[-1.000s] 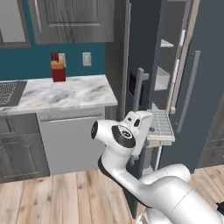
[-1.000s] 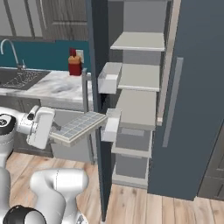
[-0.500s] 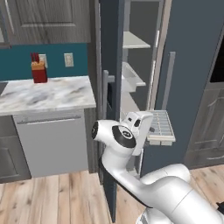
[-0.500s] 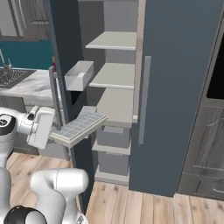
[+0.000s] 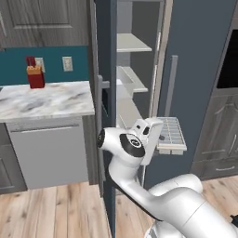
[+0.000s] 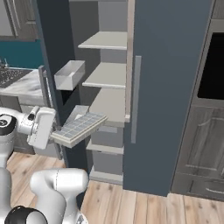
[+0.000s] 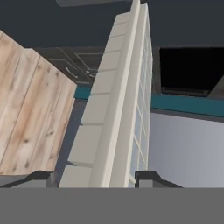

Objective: The ice cube tray has been filled with water. Take the tray and place it in the freezer to make ice. Close the freezer door after placing the tray.

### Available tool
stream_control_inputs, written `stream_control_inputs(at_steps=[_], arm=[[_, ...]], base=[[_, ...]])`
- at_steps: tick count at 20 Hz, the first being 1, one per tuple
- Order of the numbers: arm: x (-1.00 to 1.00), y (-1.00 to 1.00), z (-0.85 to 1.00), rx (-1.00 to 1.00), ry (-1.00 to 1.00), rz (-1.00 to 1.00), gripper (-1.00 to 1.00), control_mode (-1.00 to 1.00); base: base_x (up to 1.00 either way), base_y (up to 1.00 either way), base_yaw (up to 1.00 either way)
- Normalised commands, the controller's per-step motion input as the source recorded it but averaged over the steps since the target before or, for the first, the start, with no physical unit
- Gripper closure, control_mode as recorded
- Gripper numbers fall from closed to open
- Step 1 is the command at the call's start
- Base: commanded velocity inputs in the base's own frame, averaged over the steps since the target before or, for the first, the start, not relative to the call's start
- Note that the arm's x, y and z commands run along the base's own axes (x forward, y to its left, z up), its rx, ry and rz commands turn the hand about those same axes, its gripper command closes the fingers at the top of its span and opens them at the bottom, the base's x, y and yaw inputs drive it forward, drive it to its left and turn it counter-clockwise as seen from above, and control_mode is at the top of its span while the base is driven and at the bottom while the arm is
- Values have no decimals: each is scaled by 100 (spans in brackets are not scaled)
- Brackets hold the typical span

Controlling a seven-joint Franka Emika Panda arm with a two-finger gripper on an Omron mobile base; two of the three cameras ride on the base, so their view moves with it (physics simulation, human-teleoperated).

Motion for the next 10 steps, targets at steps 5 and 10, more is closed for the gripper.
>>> stream_control_inputs(at_steps=[5, 10], arm=[[0, 0, 0, 0, 0, 0, 100, 100], [0, 0, 0, 0, 0, 0, 100, 100]], base=[[44, -13, 9], [48, -29, 10]])
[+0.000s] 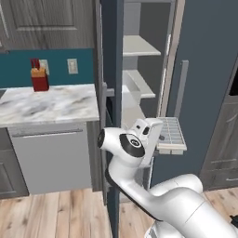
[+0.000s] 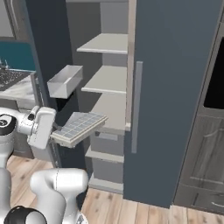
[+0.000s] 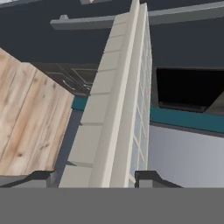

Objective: The ice cube tray has been filled with water. Take the tray and place it in the freezer to make ice. Close the freezer door after placing the tray.

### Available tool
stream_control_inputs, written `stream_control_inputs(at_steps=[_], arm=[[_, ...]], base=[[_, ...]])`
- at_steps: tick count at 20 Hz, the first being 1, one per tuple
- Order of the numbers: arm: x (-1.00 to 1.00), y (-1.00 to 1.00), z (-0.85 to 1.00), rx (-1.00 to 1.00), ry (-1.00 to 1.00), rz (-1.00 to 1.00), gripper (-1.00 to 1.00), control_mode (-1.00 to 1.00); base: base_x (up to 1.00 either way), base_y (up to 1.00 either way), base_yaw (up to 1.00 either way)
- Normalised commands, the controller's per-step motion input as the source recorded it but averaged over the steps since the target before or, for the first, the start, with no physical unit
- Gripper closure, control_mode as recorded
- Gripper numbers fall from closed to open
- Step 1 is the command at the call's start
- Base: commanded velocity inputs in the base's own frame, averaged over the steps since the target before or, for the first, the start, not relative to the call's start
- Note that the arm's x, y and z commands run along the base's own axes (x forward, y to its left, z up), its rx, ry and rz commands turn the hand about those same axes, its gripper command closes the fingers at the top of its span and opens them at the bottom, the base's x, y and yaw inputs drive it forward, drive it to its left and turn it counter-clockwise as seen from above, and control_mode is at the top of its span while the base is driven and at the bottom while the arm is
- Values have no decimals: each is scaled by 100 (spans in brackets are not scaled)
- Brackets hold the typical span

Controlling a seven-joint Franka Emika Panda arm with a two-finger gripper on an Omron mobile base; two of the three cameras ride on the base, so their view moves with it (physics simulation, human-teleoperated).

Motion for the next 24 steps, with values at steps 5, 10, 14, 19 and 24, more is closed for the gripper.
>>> stream_control_inputs(at_steps=[5, 10, 14, 19, 24], arm=[[0, 0, 0, 0, 0, 0, 100, 100], [0, 0, 0, 0, 0, 0, 100, 100], [0, 0, 0, 0, 0, 0, 100, 100], [0, 0, 0, 0, 0, 0, 100, 100], [0, 0, 0, 0, 0, 0, 100, 100]], base=[[20, -56, 6], [25, -32, 8], [31, -11, 11], [32, -11, 15], [28, -28, 13]])
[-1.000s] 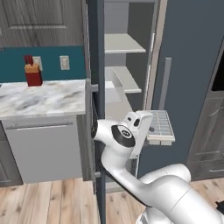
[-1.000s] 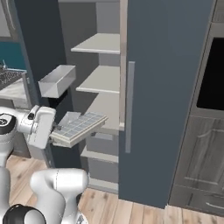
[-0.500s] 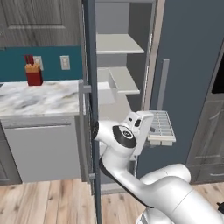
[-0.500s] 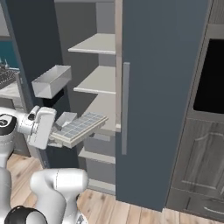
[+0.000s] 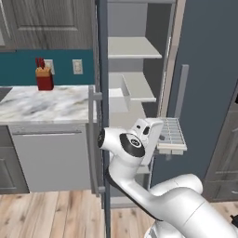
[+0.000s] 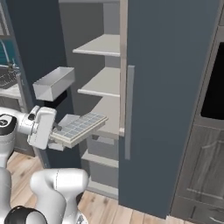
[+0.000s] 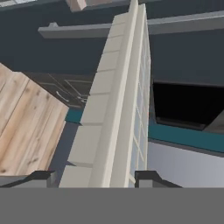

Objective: The ice cube tray has been filled with water. Take the tray and place it in the freezer to make ice. Close the freezer door after placing the tray.

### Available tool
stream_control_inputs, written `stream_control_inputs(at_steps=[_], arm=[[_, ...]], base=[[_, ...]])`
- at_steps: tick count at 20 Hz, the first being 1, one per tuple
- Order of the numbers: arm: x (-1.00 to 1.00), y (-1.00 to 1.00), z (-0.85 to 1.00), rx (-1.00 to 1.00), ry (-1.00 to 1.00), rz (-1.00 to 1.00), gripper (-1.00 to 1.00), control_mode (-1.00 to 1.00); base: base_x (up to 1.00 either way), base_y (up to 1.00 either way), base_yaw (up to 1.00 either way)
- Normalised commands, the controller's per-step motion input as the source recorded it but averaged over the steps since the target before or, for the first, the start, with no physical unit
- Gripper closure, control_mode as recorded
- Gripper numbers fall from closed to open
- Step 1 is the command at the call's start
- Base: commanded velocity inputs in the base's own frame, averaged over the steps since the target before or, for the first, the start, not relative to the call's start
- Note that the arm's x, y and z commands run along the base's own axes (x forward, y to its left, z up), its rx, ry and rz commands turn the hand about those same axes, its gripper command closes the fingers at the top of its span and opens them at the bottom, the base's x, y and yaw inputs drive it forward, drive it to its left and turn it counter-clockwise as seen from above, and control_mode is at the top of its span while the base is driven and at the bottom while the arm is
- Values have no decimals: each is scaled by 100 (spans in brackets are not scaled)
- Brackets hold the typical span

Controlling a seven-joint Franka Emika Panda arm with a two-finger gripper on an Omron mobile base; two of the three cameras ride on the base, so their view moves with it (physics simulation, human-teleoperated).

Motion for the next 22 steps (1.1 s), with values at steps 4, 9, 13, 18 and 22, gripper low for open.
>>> stream_control_inputs(at_steps=[4, 9, 13, 18, 22], arm=[[0, 0, 0, 0, 0, 0, 100, 100], [0, 0, 0, 0, 0, 0, 100, 100], [0, 0, 0, 0, 0, 0, 100, 100], [0, 0, 0, 0, 0, 0, 100, 100], [0, 0, 0, 0, 0, 0, 100, 100]], base=[[36, -27, 12], [42, -28, 12], [43, -26, 12], [37, -25, 11], [19, -30, 11]])
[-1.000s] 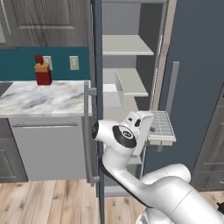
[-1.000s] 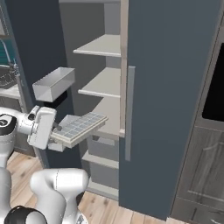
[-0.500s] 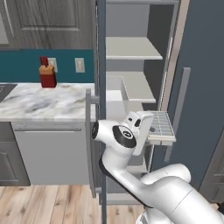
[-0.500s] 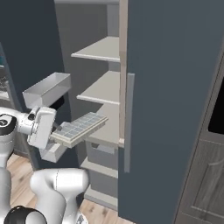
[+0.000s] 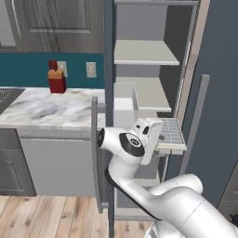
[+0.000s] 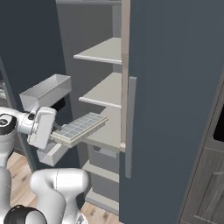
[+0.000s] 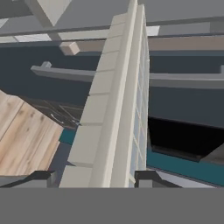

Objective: The ice cube tray has been filled with water. Take the tray and place it in the freezer to make ice. Close the freezer door after placing the tray.

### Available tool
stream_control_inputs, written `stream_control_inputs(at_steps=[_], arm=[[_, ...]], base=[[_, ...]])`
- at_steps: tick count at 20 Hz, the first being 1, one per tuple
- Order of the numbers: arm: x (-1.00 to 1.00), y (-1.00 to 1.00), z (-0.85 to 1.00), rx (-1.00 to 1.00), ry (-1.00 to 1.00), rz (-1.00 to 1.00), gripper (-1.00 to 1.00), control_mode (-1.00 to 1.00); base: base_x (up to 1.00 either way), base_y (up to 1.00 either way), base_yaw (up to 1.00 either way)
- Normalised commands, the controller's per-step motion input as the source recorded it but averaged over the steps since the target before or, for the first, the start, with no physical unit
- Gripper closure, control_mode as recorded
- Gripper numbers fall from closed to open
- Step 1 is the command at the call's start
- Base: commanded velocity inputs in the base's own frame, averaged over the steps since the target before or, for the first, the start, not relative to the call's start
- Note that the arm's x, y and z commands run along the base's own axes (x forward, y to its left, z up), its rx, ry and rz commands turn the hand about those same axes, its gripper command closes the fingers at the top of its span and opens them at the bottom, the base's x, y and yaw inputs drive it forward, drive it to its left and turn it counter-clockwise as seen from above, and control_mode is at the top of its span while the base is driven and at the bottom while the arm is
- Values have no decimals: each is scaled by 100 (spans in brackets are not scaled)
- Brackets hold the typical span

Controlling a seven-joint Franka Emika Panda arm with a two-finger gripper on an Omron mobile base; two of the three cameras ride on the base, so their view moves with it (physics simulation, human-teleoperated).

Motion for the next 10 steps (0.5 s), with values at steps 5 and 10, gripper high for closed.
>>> stream_control_inputs(at_steps=[5, 10], arm=[[0, -15, 0, 0, -4, 3, 100, -100], [0, -43, 1, 0, -10, 3, 100, -100]], base=[[0, -22, 6], [0, 0, 0]])
